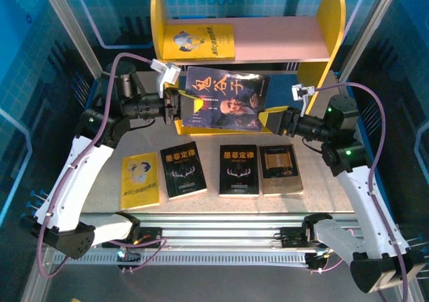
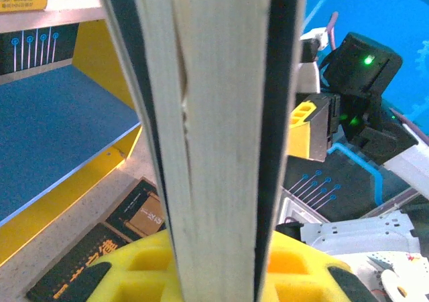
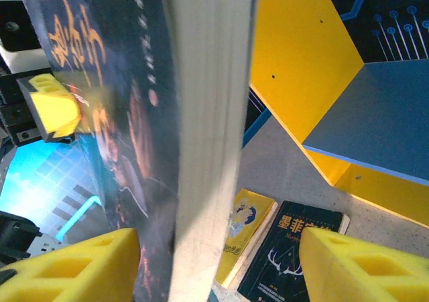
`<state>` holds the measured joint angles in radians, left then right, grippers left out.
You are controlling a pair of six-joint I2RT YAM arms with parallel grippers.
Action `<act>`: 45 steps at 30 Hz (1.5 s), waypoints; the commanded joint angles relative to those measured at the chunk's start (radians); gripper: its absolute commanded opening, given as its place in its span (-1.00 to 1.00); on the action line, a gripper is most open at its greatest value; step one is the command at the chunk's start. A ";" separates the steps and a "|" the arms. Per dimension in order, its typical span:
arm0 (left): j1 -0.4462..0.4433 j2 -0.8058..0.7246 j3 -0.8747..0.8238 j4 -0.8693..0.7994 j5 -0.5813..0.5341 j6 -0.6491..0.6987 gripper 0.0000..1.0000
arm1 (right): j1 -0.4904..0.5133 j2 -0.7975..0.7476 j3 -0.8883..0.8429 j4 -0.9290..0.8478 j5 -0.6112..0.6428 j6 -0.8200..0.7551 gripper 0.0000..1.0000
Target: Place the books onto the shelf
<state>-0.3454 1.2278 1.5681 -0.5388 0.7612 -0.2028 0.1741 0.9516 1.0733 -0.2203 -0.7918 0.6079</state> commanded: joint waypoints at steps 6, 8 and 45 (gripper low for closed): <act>0.014 -0.014 0.031 0.152 0.057 -0.047 -1.00 | 0.063 0.039 0.051 0.001 0.031 0.016 0.29; 0.016 -0.014 0.030 0.158 0.057 -0.051 -1.00 | 0.081 0.050 0.063 0.012 0.033 0.019 0.26; 0.097 -0.107 0.040 -0.059 -0.528 -0.120 0.58 | 0.074 0.398 0.723 -0.222 0.002 -0.131 -1.00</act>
<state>-0.2634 1.1244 1.5623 -0.4858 0.3573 -0.3157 0.2588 1.3102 1.6814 -0.3767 -0.8207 0.5388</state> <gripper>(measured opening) 0.789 0.145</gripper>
